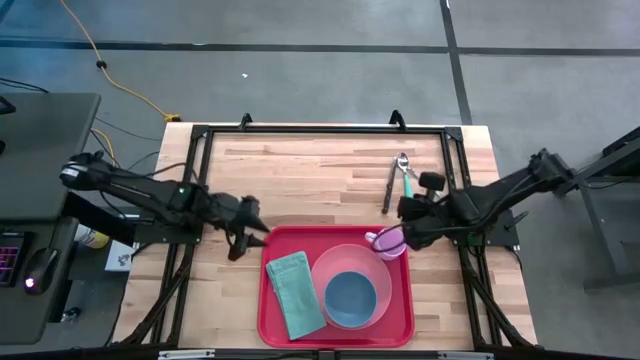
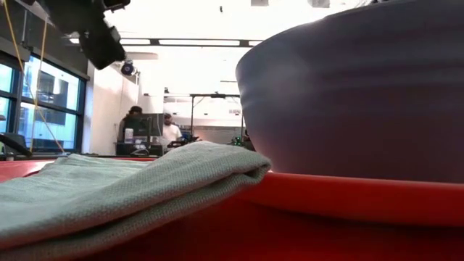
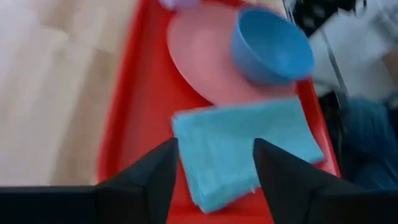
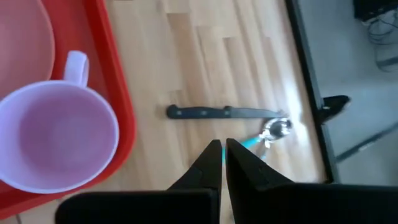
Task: Set up tray
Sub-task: Put the blue napkin on the red tray beside the pink plate
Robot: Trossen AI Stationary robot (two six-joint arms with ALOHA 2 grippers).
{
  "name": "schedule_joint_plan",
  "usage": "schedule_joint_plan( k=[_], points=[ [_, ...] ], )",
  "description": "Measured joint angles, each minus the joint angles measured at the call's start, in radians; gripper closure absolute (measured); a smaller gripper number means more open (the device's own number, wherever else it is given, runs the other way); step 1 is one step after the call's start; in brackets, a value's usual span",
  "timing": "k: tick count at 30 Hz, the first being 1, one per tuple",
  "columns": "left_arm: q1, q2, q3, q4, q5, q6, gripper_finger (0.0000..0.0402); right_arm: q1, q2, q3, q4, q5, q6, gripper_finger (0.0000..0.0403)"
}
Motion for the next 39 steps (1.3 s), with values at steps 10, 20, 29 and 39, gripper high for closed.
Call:
schedule_joint_plan(
  k=[10,20,29,39],
  points=[
    [-0.112,0.187,0.000,0.018,-0.048,-0.058,0.0384,0.027,-0.048,-0.190,0.116,0.024,0.029,0.0402],
    [-0.110,0.348,0.000,0.195,0.001,-0.059,0.0386,0.028,-0.048,-0.201,0.100,0.050,0.053,0.0402],
    [-0.110,0.458,0.001,0.355,0.046,-0.044,0.0390,0.028,-0.048,-0.201,0.096,0.047,0.047,0.0403],
    [-0.152,0.538,0.001,0.452,0.104,-0.123,0.0392,0.028,-0.048,-0.200,0.096,0.048,0.042,0.0403]
  ],
)
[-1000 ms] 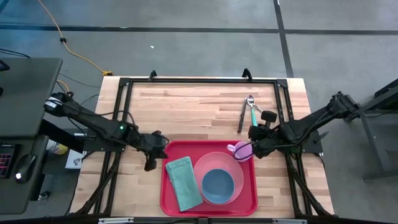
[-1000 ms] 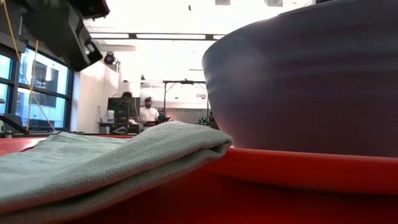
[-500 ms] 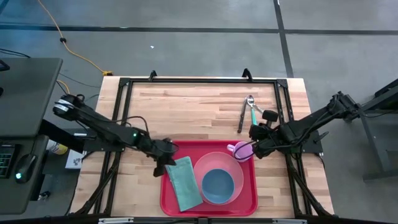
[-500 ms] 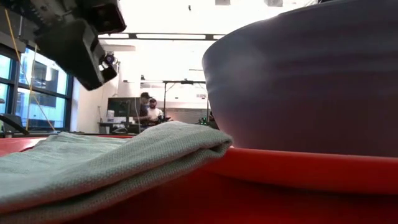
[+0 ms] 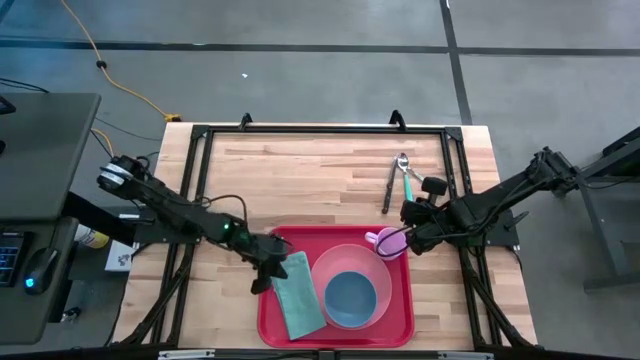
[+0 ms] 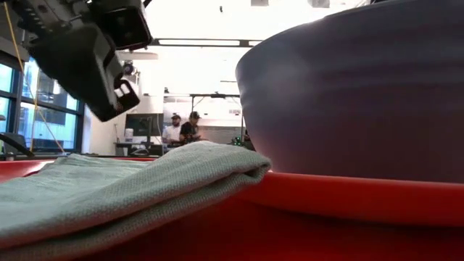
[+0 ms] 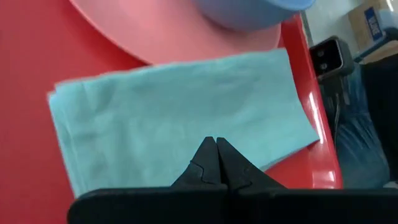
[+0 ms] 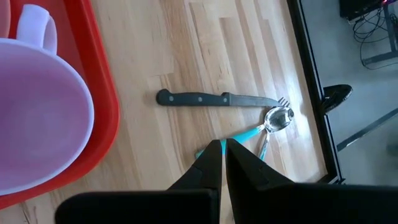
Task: Set up tray
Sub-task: Put the blue napkin on the red tray beside the pink plate
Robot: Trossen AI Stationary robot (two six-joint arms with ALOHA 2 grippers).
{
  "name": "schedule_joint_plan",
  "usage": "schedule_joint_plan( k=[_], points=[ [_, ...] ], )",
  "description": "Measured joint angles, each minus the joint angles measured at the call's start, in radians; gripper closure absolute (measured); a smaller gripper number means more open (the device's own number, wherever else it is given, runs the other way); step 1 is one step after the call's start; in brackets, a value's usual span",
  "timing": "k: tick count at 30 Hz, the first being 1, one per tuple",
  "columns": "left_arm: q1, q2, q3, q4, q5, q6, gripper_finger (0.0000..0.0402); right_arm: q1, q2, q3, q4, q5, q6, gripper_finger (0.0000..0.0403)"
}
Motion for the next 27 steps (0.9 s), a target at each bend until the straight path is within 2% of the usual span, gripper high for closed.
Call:
schedule_joint_plan(
  k=[8,18,23,27],
  points=[
    [-0.059,0.073,0.000,0.010,-0.018,-0.081,0.0392,0.000,0.000,0.000,0.001,0.009,-0.001,0.0403],
    [-0.056,0.186,0.005,0.044,-0.057,-0.102,0.0392,0.000,0.000,0.000,0.011,0.009,-0.008,0.0403],
    [-0.056,0.220,0.067,-0.061,-0.056,-0.095,0.0392,0.000,0.000,0.000,0.011,0.009,-0.009,0.0403],
    [-0.056,0.223,0.159,-0.256,-0.082,-0.041,0.0392,0.000,0.000,0.000,0.011,0.009,-0.009,0.0403]
  ],
)
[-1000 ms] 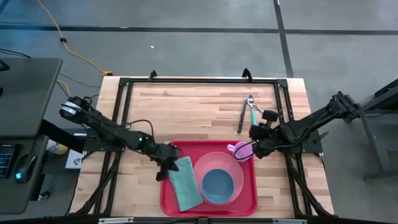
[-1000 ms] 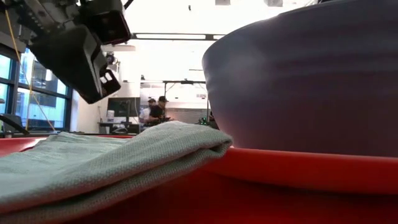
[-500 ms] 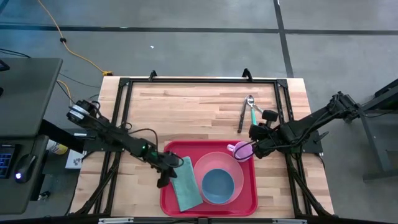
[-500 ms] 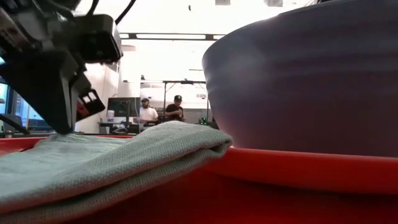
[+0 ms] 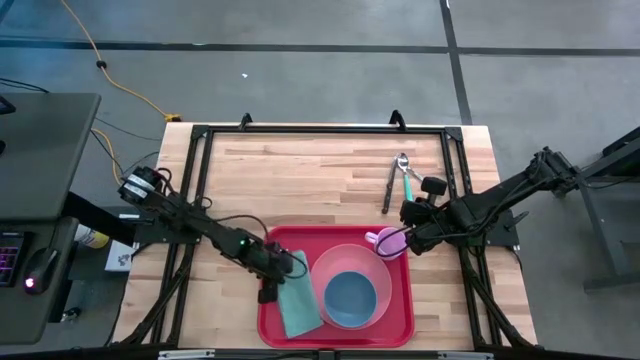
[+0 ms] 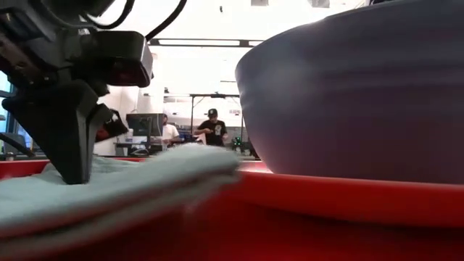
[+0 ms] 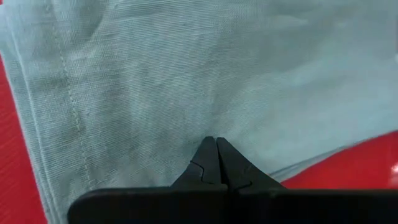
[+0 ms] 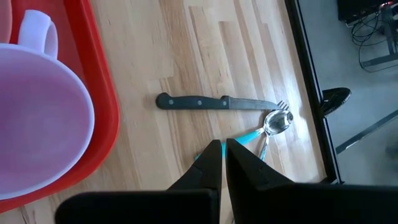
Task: Set up tray
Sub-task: Put the blue napkin on the red tray beside the pink plate
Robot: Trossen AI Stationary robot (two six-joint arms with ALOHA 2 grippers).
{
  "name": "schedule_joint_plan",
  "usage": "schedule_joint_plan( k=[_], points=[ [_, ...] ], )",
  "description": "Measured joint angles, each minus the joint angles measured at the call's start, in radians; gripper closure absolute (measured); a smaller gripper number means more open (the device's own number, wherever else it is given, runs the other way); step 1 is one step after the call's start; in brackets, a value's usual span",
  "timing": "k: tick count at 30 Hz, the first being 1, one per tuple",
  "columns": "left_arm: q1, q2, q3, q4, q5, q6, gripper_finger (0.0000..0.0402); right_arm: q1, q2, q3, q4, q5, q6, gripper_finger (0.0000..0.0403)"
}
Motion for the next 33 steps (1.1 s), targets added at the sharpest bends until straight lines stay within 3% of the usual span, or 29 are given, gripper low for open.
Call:
schedule_joint_plan(
  k=[5,8,22,33],
  points=[
    [0.000,0.005,0.164,-0.385,-0.051,0.060,0.0392,0.000,0.000,0.000,0.000,-0.003,0.000,0.0403],
    [0.000,0.005,0.229,-0.504,-0.093,0.089,0.0392,0.000,0.000,0.000,0.000,-0.003,0.000,0.0403],
    [0.006,0.012,0.279,-0.506,-0.184,0.124,0.0392,0.000,0.000,0.000,0.000,-0.016,0.000,0.0403],
    [0.071,0.091,0.286,-0.460,-0.146,0.241,0.0393,0.000,0.000,0.001,0.000,-0.018,-0.003,0.0403]
  ],
)
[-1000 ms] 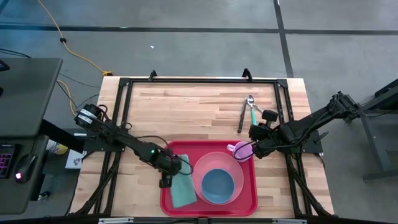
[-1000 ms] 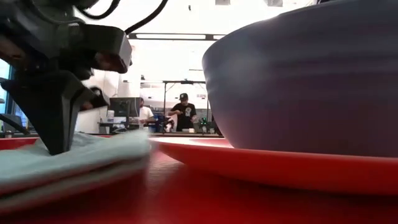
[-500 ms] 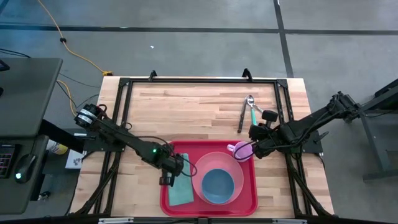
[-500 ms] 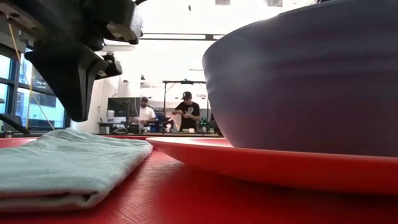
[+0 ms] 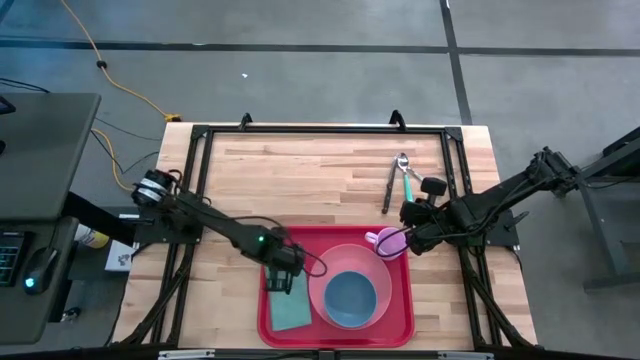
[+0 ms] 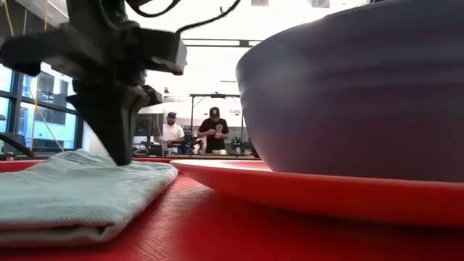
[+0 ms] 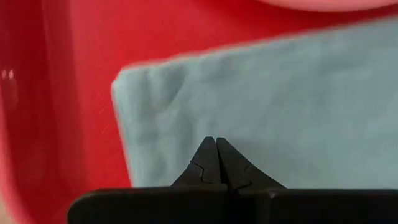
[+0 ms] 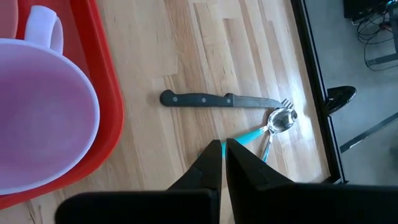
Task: Set up tray
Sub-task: Put the blue napkin on the red tray beside the pink plate
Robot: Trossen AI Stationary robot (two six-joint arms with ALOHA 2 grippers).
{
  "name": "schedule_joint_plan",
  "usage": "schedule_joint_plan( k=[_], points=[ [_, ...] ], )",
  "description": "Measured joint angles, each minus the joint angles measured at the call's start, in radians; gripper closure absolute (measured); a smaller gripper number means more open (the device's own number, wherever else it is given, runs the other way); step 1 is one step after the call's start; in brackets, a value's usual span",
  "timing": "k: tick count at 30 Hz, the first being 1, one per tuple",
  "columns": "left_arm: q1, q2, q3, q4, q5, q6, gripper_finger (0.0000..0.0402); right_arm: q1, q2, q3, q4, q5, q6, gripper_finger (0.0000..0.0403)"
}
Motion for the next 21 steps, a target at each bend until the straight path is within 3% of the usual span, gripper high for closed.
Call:
schedule_joint_plan(
  k=[21],
  points=[
    [0.057,0.136,0.134,-0.030,0.021,0.174,0.0393,0.026,0.000,0.000,-0.011,-0.010,0.006,0.0403]
  ],
)
